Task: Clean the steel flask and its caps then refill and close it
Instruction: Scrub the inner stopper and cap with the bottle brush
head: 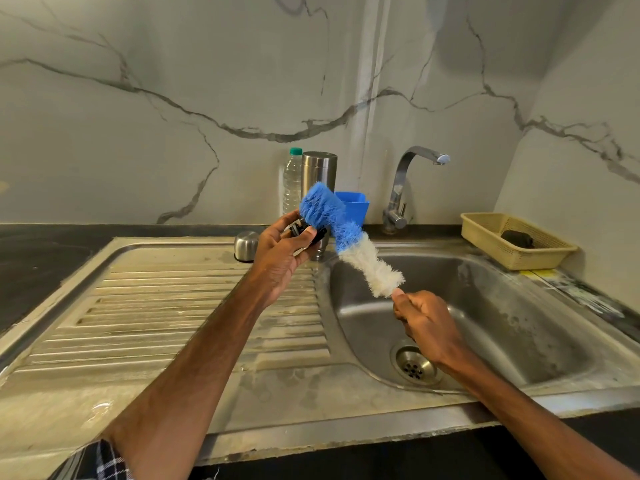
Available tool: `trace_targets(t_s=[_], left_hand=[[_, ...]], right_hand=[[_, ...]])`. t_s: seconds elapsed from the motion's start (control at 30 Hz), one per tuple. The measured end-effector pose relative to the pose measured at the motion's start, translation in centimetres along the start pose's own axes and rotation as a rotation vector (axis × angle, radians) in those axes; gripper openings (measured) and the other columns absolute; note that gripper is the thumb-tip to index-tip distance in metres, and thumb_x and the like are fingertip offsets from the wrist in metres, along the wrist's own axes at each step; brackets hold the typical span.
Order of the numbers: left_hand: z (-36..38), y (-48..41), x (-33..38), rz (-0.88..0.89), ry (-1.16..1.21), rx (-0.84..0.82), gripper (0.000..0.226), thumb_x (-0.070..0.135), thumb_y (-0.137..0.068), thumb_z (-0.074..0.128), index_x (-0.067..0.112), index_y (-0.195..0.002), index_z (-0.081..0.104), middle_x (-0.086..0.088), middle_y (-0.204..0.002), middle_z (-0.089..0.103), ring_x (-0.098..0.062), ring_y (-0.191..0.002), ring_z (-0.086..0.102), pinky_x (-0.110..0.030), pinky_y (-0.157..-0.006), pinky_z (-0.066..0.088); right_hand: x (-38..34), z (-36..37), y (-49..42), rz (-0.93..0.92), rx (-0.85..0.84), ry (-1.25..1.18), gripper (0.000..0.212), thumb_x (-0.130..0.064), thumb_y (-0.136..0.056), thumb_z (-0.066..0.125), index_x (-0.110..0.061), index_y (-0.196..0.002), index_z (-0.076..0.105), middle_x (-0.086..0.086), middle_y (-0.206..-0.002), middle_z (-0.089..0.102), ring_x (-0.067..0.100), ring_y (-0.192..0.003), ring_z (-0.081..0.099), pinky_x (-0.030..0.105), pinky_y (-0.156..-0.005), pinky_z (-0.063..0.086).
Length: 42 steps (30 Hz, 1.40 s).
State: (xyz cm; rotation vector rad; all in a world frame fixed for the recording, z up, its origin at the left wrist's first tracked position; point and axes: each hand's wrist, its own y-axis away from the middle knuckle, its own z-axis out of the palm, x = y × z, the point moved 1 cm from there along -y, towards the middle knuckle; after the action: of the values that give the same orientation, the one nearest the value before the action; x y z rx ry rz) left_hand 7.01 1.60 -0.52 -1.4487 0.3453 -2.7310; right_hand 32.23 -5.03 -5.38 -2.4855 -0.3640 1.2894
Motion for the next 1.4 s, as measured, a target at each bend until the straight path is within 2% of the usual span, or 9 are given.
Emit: trace_targets(t_s=[0.13,0.4,0.6,0.73,0.9,1.07,1.27,1.4], left_hand=[[-0.1,0.1,-0.2,0.009,-0.036,-0.013,0.047,-0.011,-0.089,0.064,0.007,-0.132,0.062,-0.021,-0.134,0.062,-0.034,-0.118,0.066,-0.045,-0.098,0.056],[0.4,0.4,0.3,-0.007,0.010,-0.006,0.040,-0.010,-0.089,0.063,0.008,-0.125,0.064,-0.021,-0.130,0.065,-0.034,-0.117,0.067,-0.043,-0.094,0.058],[0.3,0.3,0.2,-0.013,0.031,0.002,0.044,-0.010,-0.091,0.061,0.004,-0.132,0.058,-0.023,-0.132,0.063,-0.036,-0.118,0.066,-0.045,-0.095,0.057],[0.5,0.4,0.6,-0.004,0.051,0.011,0.041,-0.008,-0.091,0.061,0.005,-0.130,0.060,-0.024,-0.134,0.061,-0.037,-0.120,0.065,-0.039,-0.091,0.060],[0.9,0.4,1.1,0.023,0.103,0.025,0.053,0.001,-0.088,0.068,-0.001,-0.139,0.052,-0.027,-0.130,0.063,-0.039,-0.119,0.065,-0.045,-0.098,0.055],[0.9,0.5,0.8,0.040,-0.089,0.089,0.055,0.017,-0.084,0.077,0.004,-0.134,0.059,-0.017,-0.121,0.072,-0.030,-0.116,0.068,-0.040,-0.097,0.058],[0.2,0.6,1.2,0.044,-0.161,0.067,0.047,0.005,-0.088,0.073,0.004,-0.133,0.059,-0.015,-0.119,0.073,-0.027,-0.111,0.071,-0.039,-0.092,0.060],[0.2,0.6,1.0,0.051,-0.222,0.049,0.050,0.008,-0.088,0.072,0.007,-0.136,0.059,-0.012,-0.122,0.072,-0.024,-0.112,0.071,-0.035,-0.092,0.059]], right_hand=[[0.3,-0.2,-0.3,0.059,0.039,0.029,0.055,-0.031,-0.107,0.043,-0.020,-0.053,0.039,-0.010,-0.045,0.030,0.009,-0.042,0.023,0.028,-0.051,0.021],[0.2,-0.3,-0.2,0.048,0.014,-0.002,0.053,-0.029,-0.108,0.043,-0.017,-0.056,0.042,-0.008,-0.046,0.030,0.008,-0.041,0.024,0.025,-0.046,0.021],[0.5,-0.1,-0.3,0.031,0.014,0.000,0.054,-0.031,-0.108,0.043,-0.019,-0.055,0.041,-0.008,-0.047,0.031,0.010,-0.043,0.026,0.026,-0.048,0.022],[0.8,-0.2,-0.4,0.076,0.004,0.071,0.053,-0.033,-0.106,0.045,-0.019,-0.055,0.043,-0.007,-0.047,0.034,0.012,-0.044,0.028,0.031,-0.051,0.025],[0.7,-0.5,-0.4,0.103,0.075,0.039,0.053,-0.033,-0.106,0.045,-0.018,-0.055,0.045,-0.005,-0.048,0.034,0.015,-0.046,0.029,0.032,-0.051,0.025],[0.2,-0.5,-0.1,0.088,0.043,-0.089,0.054,-0.032,-0.107,0.043,-0.021,-0.055,0.042,-0.009,-0.046,0.033,0.008,-0.041,0.026,0.023,-0.044,0.024],[-0.3,-0.5,0.3,0.028,0.002,-0.097,0.054,-0.041,-0.106,0.042,-0.018,-0.057,0.040,-0.007,-0.049,0.030,0.010,-0.043,0.023,0.025,-0.045,0.021],[-0.3,-0.5,0.2,0.013,0.033,-0.032,0.050,-0.050,-0.097,0.039,-0.022,-0.055,0.039,-0.007,-0.047,0.031,0.010,-0.044,0.025,0.027,-0.049,0.022]])
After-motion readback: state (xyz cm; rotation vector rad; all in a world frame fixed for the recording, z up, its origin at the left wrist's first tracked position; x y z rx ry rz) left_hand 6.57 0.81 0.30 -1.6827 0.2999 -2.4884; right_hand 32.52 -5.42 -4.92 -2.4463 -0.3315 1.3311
